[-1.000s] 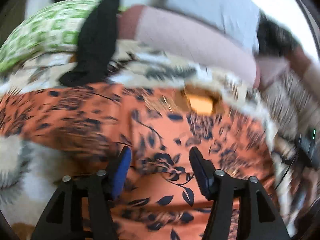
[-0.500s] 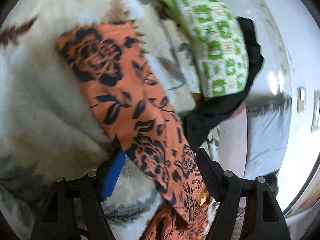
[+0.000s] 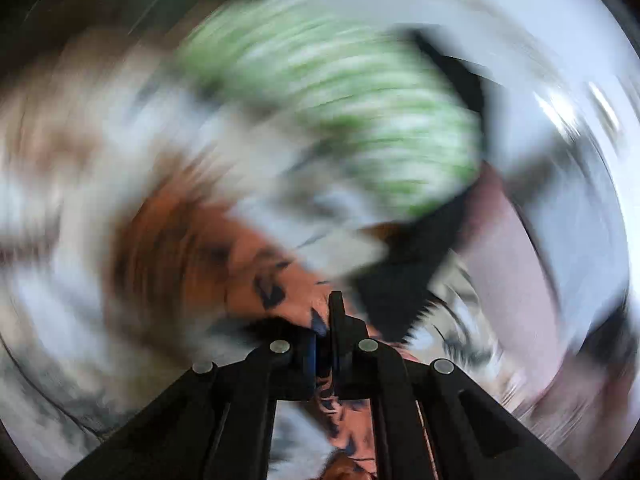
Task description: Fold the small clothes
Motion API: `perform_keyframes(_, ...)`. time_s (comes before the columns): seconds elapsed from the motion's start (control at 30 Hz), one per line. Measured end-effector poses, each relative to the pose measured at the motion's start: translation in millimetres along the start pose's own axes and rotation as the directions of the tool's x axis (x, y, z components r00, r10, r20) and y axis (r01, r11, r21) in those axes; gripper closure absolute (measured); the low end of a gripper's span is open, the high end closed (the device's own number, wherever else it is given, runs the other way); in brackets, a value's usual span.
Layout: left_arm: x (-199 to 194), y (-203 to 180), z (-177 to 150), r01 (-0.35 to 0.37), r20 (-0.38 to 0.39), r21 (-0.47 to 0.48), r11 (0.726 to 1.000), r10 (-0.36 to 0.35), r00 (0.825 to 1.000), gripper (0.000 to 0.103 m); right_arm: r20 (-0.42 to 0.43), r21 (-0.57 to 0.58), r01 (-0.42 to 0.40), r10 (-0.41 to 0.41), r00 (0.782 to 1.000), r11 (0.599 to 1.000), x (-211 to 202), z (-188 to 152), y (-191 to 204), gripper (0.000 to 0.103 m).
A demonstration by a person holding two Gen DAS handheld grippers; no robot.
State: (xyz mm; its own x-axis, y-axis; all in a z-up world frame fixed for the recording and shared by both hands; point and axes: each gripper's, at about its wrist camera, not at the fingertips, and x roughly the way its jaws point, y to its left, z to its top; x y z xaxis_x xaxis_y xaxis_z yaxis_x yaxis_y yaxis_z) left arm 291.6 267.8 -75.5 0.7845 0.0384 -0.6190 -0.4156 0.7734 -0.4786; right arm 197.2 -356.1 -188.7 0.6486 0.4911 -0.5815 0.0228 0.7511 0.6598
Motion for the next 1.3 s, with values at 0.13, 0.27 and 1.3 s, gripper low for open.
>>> perform_keyframes(0.13, -44.2, -140.5, -63.4, 0.117, 0.016, 0.441, 0.890, -0.138, 0.990, 0.098, 0.005, 0.006, -0.003, 0.003, 1.000, 1.000, 0.0, 0.5, 0.2, 0.016)
perform_keyframes(0.27, -43.5, -235.6, -158.3, 0.235, -0.116, 0.666, 0.708, -0.213, 0.970, 0.072, 0.010, 0.020, -0.015, 0.015, 1.000, 1.000, -2.4, 1.0, -1.7, 0.016)
perform_keyframes(1.3, 42.9, -49.2, -162.5, -0.019, -0.232, 0.516, 0.856, 0.162, 0.959, 0.031, -0.039, -0.669, 0.377, -0.537, 0.843, 0.640, 167.9, 47.7, 188.1, 0.093)
